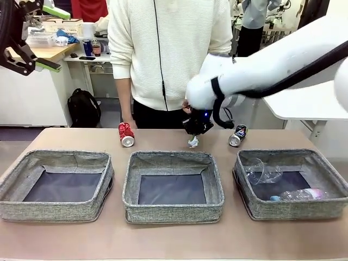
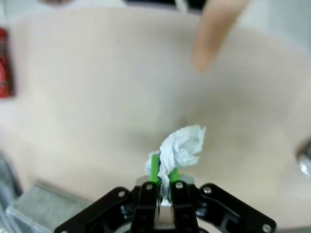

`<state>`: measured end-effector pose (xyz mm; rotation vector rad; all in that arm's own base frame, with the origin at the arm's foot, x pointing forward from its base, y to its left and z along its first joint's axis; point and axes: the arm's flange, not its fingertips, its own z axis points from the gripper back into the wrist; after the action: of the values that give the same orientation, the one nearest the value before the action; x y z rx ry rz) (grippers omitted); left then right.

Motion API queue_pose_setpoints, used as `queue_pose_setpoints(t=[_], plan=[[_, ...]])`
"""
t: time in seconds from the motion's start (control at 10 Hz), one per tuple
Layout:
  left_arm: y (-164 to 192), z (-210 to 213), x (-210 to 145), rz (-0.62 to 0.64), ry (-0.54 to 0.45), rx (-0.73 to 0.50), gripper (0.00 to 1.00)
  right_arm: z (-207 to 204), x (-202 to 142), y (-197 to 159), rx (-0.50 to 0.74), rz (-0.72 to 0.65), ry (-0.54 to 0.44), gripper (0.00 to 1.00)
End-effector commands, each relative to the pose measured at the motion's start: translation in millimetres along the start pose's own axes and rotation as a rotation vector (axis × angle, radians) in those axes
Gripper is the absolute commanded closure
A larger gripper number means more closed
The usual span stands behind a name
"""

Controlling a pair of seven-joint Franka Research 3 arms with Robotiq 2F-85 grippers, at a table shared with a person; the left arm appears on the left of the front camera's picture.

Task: Sort the waste into the appropriate baskets.
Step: Pick up the waste item pointed out by the person.

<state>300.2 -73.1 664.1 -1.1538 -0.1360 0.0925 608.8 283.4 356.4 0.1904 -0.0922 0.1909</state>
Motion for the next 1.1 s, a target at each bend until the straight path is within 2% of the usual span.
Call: queue_pose_setpoints(t=[0.0,0.2,0.3,0.4,0.6,0.7,0.9,1.0], plan=[[-1.3,0.5,0.3,-0.012,0.007,-0.018,0.0,89.9,-43.2,-21.8,0.07,-0.077,0.159,1.0],[-1.3,0.5,0.3,-0.012,0.007,-0.018,0.0,151.6,-85.8,-9.3,0.109,-0.099,0.174,1.0],[-1.3,0.5,0.3,-0.012,0.007,-0.018,0.0,174.7,-108.3,7.8,0.18,-0.003,0.2,1.0],[-1.3,0.5,0.3,-0.012,0.007,-0.018,0.0,193.8,-136.6,31.1,0.161,0.076,0.171,1.0],[-1.3,0.5,0.3,-0.012,0.007,-0.018,0.0,204.5,-168.6,56.8,0.122,0.129,0.041,1.0],[-1.3,0.5,0.3,-0.012,0.007,-0.018,0.0,216.4,-135.4,42.5,0.126,0.037,0.166,1.0],[-1.3,0.5,0.3,-0.012,0.007,-0.018,0.0,216.4,-135.4,42.5,0.126,0.037,0.166,1.0],[-1.3,0.5,0.3,-0.012,0.007,-0.018,0.0,220.7,-154.9,56.5,0.114,0.064,0.131,0.94]])
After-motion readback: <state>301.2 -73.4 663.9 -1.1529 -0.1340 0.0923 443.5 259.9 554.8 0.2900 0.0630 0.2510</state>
